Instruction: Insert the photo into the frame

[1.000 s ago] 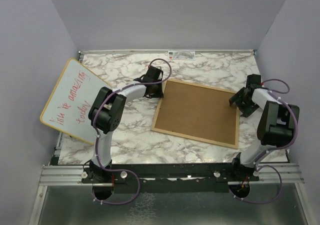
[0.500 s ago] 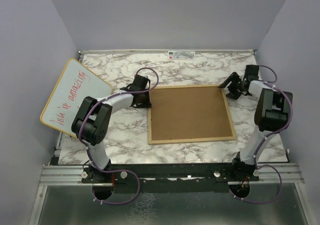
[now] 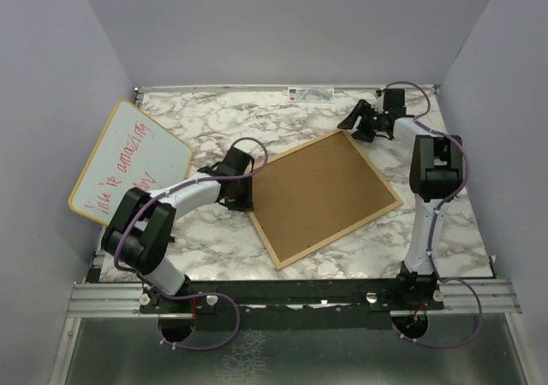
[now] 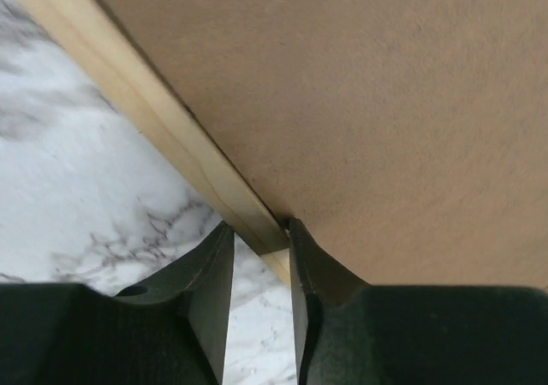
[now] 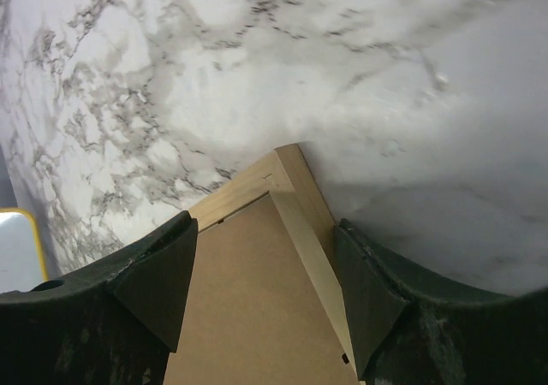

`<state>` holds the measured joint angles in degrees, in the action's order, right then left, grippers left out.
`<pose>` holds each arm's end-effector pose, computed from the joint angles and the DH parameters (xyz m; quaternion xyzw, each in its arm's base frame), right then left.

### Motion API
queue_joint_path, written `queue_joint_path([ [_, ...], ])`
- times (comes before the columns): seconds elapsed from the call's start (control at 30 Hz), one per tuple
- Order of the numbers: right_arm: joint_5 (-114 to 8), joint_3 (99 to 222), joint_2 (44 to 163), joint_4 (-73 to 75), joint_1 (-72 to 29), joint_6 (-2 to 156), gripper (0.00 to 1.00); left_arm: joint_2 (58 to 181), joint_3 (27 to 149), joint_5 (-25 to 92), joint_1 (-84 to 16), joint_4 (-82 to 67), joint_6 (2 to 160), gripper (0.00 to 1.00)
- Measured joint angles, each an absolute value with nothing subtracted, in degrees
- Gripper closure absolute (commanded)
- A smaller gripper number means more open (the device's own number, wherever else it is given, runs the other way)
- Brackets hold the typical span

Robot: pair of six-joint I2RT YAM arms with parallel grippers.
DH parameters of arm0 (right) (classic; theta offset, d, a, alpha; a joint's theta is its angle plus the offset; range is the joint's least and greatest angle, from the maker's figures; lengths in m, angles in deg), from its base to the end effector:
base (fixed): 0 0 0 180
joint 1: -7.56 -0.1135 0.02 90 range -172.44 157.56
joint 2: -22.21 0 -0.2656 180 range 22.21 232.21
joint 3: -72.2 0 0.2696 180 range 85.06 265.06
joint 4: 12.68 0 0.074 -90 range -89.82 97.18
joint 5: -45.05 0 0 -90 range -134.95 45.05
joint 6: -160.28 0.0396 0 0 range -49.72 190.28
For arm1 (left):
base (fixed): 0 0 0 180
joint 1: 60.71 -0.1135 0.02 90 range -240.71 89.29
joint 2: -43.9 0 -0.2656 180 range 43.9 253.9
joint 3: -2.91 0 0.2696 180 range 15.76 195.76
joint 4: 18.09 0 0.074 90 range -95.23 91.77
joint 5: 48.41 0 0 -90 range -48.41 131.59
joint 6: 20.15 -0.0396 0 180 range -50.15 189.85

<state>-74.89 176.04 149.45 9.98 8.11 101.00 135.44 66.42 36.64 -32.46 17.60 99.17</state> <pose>0.5035 0.0149 0.1399 0.1484 0.8888 0.3254 0.2866 0.2762 -0.1523 0.1506 0.0007 0.9730 -0.1462 0.1788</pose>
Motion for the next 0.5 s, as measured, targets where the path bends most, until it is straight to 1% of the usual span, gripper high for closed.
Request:
queue_joint_path([
  [0.17,-76.37,180.76,152.20,9.00,4.31,100.17,0.32,132.49,64.69,34.36,-29.18,22.65,96.35,0.30],
  [0.27,-74.12,182.38,151.98,10.09,2.69,100.91,0.31,131.07,64.60,34.28,-28.30,25.95,95.28,0.15],
  [0.4,-67.63,182.18,148.83,12.08,1.60,102.66,0.30,128.82,66.05,34.89,-28.37,29.91,94.82,0.02],
  [0.5,-63.50,179.93,142.71,13.06,2.32,103.86,0.30,127.99,70.31,36.55,-28.46,31.63,94.08,0.01],
])
